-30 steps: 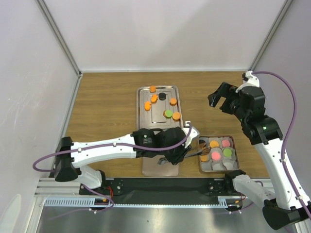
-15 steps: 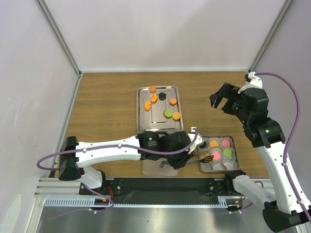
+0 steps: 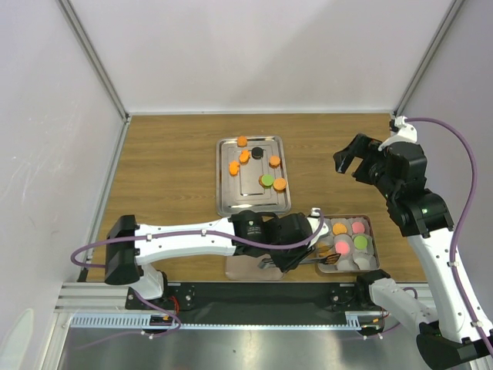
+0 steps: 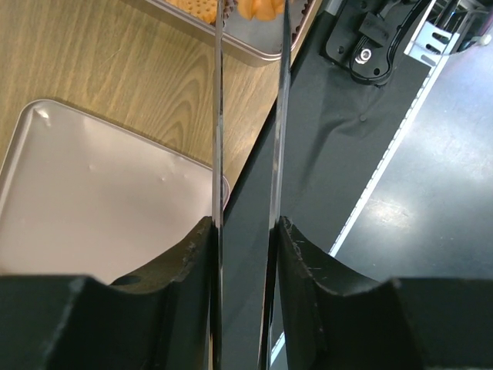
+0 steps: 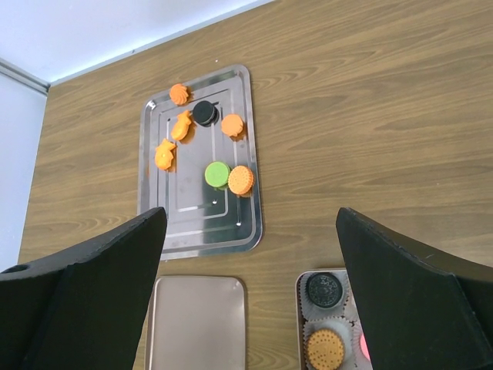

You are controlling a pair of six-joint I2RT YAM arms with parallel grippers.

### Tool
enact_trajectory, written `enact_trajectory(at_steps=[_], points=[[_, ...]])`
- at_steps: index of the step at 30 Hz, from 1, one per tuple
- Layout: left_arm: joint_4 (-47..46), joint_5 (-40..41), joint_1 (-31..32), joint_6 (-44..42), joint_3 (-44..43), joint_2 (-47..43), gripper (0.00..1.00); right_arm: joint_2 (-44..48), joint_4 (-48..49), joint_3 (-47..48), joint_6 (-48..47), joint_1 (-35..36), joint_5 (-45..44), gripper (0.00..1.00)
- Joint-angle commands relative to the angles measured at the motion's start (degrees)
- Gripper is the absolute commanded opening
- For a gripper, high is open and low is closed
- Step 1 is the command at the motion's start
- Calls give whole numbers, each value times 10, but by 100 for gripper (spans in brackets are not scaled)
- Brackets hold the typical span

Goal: Pack the cookies

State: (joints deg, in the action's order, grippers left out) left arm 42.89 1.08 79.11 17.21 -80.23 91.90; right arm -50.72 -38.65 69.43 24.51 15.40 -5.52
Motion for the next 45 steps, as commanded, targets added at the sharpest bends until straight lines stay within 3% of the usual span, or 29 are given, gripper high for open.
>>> enact_trajectory(at_steps=[1,45], points=[[-8,-6,5,-17,-30,6,40,10,10,0,-10,-1,-8,100],[-6,-5,8,-14,-29,6,46,17,10,-6,-13,-4,-15,100]])
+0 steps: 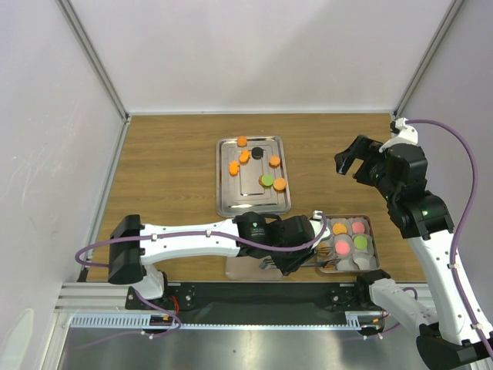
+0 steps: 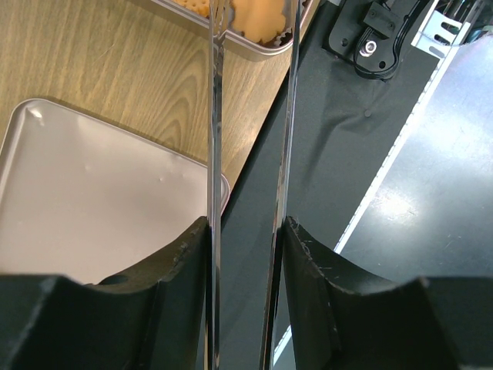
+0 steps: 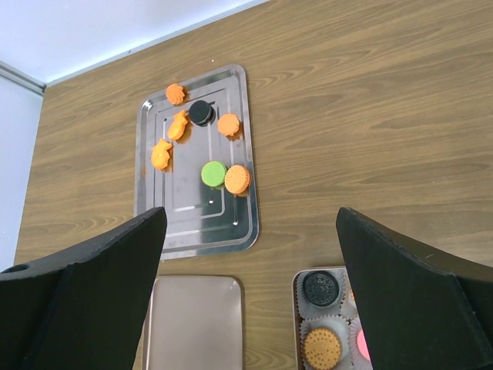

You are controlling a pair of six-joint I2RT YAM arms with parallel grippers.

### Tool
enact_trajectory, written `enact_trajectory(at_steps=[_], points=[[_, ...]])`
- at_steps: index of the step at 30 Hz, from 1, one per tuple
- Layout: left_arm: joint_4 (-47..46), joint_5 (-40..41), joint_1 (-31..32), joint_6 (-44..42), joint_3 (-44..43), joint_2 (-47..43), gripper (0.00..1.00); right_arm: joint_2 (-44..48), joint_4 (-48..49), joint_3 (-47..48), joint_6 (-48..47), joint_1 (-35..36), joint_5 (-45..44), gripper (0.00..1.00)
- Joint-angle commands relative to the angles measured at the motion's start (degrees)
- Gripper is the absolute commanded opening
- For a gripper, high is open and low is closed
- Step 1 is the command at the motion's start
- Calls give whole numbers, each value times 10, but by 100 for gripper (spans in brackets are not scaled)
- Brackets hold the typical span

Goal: Pack the cookies

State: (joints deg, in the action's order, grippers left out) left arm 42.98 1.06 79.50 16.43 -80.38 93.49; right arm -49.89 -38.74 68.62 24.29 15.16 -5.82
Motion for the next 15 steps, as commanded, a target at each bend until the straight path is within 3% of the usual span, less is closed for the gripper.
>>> enact_trajectory(at_steps=[1,9,15], points=[[-6,-4,4,-7,-29,-10,46,8,12,1,-10,-2,-12,100],[9,54,-8,1,-50,-46,46,8,12,2,-9,-2,-10,100],[4,94,-107,26,-37,-103,46,9,12,3,-9,-3,-7,100]])
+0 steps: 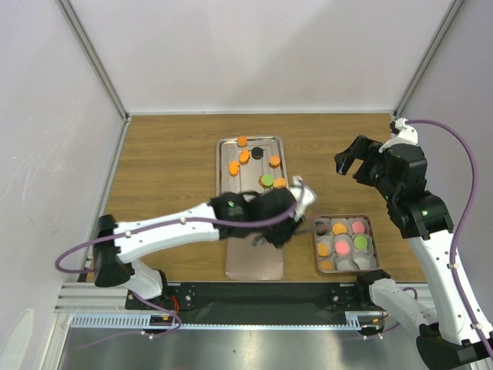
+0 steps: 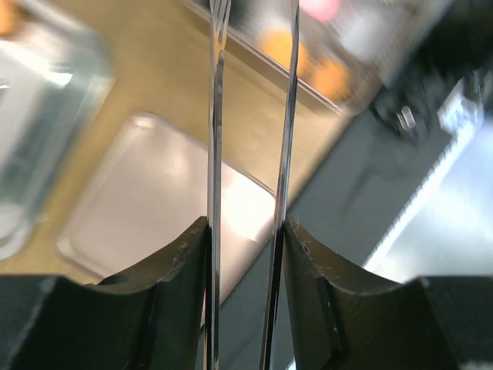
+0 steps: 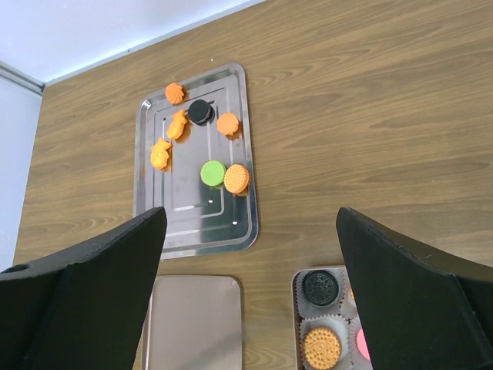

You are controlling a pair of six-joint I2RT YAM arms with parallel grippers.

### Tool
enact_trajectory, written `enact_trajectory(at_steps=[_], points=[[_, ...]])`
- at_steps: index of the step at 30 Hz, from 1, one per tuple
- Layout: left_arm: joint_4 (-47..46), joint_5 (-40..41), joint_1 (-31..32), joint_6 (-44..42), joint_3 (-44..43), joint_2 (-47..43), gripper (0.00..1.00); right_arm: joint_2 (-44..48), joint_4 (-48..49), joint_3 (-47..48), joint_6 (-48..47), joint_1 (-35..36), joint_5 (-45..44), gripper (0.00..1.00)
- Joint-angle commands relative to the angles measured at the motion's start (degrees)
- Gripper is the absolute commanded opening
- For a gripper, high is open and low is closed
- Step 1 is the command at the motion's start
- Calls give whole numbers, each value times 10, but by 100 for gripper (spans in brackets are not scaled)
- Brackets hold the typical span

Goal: Pack the cookies

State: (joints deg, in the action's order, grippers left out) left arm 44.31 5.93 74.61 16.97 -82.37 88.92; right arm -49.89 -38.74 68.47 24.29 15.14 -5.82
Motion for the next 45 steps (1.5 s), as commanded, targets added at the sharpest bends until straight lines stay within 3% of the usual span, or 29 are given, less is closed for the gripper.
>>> enact_trajectory(at_steps=[1,9,15,29,45], points=[[-12,50,-73,25,-13,-71,46,9,12,4,-10,-3,-7,100],[-40,85,-224,52,31,-53,47,6,16,5,-7,-3,6,100],[-48,94,-265,42,16,16,48,8,16,8,-10,-3,11,100],[-22,144,-270,6,-24,99,50,16,10,7,-11,-3,12,100],[-32,114,-270,-17,-23,114,50,16,12,3,-12,-3,9,100]])
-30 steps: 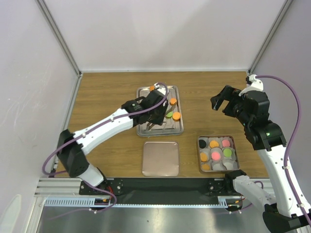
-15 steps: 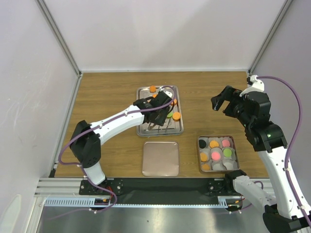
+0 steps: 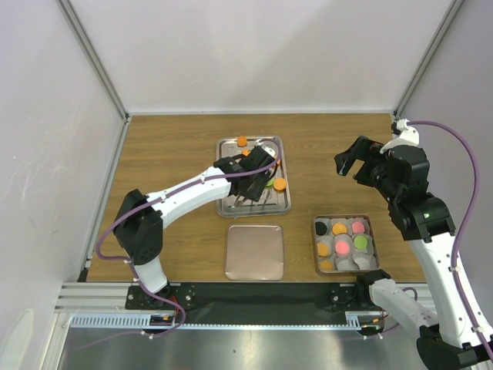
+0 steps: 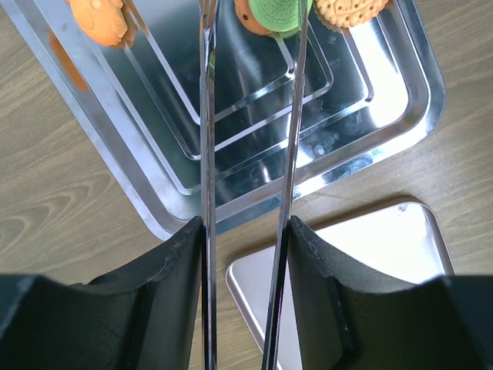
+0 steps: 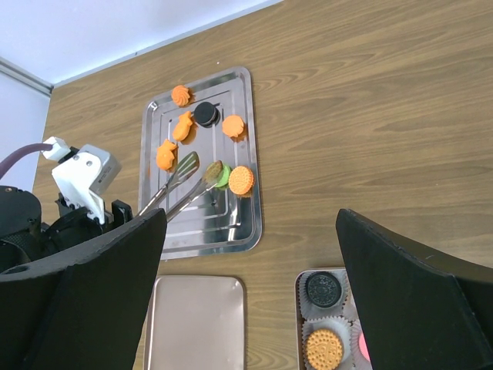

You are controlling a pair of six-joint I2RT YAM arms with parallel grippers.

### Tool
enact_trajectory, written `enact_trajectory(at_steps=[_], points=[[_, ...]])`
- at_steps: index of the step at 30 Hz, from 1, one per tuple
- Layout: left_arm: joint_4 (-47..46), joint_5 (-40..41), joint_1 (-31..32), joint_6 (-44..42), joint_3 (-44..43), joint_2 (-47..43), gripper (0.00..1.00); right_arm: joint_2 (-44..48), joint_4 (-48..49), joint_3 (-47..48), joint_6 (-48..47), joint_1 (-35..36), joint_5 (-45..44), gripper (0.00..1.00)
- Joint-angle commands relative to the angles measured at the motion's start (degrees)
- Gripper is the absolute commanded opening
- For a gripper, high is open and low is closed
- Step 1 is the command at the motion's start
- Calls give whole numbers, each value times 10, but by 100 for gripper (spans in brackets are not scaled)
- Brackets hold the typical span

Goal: Pack the cookies

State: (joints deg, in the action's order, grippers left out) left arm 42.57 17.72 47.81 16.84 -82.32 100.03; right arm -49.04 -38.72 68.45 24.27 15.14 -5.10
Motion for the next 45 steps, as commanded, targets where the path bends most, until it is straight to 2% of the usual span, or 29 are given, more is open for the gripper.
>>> enact_trajectory(at_steps=[1,45], points=[[-14,-7,-2,-16,-23,3,50,8,12,3,-11,-3,2,100],[2,-2,19,-35,-42,17,51,15,10,-2,-12,-3,-4,99]])
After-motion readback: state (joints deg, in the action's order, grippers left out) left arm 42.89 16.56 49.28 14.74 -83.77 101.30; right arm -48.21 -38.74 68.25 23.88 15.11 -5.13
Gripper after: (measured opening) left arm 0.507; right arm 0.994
